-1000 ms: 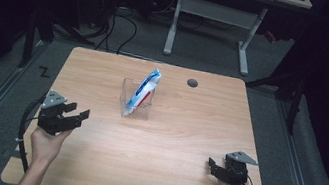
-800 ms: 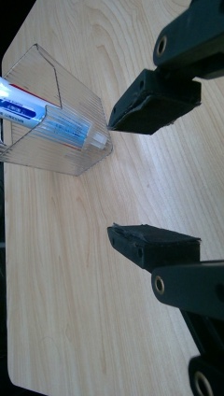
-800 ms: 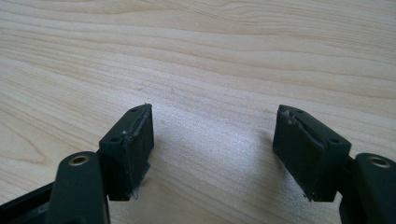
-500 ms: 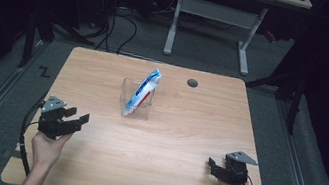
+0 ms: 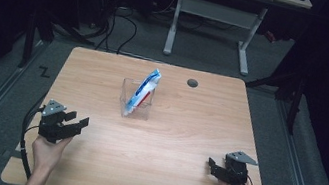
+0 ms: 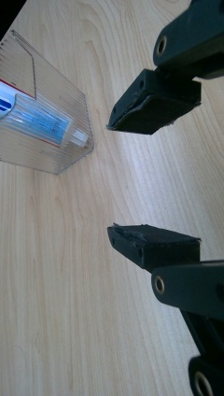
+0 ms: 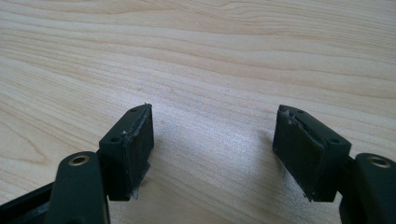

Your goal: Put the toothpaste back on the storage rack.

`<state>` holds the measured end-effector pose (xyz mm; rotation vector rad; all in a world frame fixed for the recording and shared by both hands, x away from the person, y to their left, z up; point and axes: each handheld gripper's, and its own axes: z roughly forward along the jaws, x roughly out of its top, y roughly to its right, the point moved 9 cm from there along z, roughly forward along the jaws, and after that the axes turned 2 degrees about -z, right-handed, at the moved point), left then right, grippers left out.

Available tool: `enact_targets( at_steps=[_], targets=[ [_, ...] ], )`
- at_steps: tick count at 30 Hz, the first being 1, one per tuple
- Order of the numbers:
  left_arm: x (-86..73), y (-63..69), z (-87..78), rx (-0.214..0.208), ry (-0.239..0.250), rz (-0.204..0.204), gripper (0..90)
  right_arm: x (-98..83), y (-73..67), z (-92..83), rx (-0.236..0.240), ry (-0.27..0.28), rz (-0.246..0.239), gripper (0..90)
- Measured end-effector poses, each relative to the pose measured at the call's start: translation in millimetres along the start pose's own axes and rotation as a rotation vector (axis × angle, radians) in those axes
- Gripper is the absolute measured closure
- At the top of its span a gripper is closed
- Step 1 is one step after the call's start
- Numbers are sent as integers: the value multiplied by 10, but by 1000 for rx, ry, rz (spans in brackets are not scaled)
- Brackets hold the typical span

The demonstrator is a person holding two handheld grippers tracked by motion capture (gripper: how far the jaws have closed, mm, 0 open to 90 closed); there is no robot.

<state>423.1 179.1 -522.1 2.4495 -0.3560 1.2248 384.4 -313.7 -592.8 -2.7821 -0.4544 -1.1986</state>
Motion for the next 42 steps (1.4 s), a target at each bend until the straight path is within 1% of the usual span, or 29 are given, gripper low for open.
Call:
enact_targets(
  at_steps=[10, 17, 20, 24, 26, 30, 37, 42],
  targets=[
    [-87, -7, 44, -2, -17, -12, 428, -1, -1, 0, 0, 0, 2, 291],
    [-136, 4, 75, -1, -26, -12, 428, 0, 0, 0, 0, 0, 0, 291],
    [-171, 6, 101, 3, -37, -11, 428, 0, -1, 0, 0, 0, 1, 291],
    [-200, 9, 125, -2, -42, -14, 428, 0, -1, 0, 0, 0, 0, 291],
    [-211, 7, 131, 2, -44, -7, 428, -1, -2, -1, 0, 0, 2, 291],
    [-231, 3, 148, 5, -47, -11, 428, -1, -2, 0, 0, 0, 3, 290],
    [-289, -12, 194, 19, -62, -6, 429, -1, -2, -1, 0, 0, 2, 291],
    [-317, -4, 222, 17, -69, -7, 430, -1, -2, -1, 0, 0, 2, 291]
  ],
)
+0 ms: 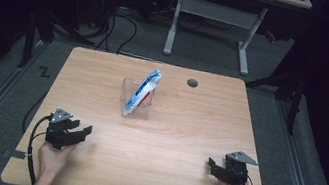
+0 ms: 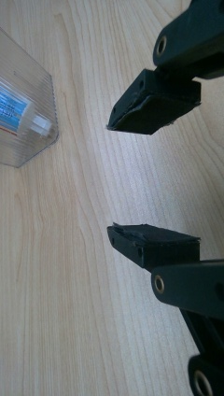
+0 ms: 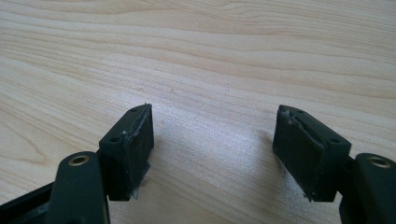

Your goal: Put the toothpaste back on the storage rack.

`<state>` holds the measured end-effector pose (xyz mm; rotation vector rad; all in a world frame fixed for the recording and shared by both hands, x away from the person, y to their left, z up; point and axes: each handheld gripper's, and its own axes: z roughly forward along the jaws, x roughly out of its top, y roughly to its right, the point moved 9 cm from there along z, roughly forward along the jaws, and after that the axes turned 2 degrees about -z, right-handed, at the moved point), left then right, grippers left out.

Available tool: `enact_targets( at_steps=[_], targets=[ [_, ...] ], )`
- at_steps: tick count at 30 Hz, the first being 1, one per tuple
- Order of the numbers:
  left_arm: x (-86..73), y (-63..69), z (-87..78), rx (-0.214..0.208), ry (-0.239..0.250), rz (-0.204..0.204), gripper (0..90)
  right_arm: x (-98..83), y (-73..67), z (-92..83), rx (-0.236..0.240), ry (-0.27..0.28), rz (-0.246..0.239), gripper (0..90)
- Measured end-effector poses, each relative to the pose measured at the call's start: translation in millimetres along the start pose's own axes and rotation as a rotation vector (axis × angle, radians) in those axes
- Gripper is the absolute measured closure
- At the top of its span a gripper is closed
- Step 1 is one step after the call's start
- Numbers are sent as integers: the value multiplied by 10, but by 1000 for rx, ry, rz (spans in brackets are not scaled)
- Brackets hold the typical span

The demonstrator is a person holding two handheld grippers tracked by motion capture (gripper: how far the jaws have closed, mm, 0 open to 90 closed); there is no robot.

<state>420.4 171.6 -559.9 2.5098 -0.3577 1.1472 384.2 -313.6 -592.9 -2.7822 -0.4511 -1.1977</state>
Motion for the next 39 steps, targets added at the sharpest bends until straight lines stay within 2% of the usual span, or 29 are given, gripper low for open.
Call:
enact_targets(
  at_steps=[17, 39],
  targets=[
    [-75, 17, 111, 21, -28, 30, 432, 1, 1, 0, 0, 1, -2, 290],
    [-154, 2, 231, 70, -51, 67, 420, -1, -2, -2, 0, 0, 1, 291]
  ],
)
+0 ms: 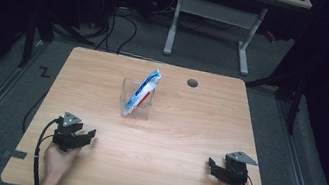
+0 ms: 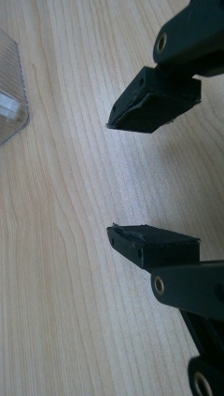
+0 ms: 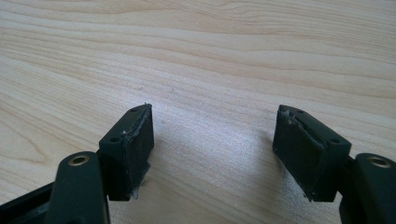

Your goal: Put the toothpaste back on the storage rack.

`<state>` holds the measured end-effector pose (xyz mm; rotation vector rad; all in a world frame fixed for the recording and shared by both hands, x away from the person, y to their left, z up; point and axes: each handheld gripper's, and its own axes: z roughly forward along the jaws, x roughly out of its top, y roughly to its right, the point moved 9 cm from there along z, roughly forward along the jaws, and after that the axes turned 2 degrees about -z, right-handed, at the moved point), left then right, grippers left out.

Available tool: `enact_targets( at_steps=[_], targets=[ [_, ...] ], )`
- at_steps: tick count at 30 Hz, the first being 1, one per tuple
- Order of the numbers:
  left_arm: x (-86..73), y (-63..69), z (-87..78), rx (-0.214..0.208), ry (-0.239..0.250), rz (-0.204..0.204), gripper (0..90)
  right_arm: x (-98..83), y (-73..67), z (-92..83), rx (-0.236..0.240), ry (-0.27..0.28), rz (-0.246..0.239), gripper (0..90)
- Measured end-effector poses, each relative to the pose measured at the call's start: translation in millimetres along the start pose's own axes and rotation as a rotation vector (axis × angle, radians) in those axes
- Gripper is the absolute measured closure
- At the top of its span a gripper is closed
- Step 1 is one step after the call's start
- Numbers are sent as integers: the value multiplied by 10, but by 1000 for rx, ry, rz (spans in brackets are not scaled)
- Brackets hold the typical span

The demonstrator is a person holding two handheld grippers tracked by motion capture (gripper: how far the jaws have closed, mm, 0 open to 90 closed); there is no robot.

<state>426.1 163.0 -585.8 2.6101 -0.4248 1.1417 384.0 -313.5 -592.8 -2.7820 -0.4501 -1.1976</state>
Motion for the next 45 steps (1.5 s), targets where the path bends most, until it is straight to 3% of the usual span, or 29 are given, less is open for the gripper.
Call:
enact_targets(
  at_steps=[8, 19, 24, 45],
  targets=[
    [-20, 1, 72, 23, -12, 27, 418, 0, 0, 0, 0, 0, -1, 290],
    [-9, 5, 122, 35, -1, 33, 417, 0, 0, 0, 0, 0, 0, 290],
    [-11, 19, 140, 54, 2, 61, 404, 0, 0, 0, 0, 0, 0, 290],
    [-13, 36, 149, 55, -1, 62, 360, -1, 4, 0, -3, -1, 3, 290]
  ],
)
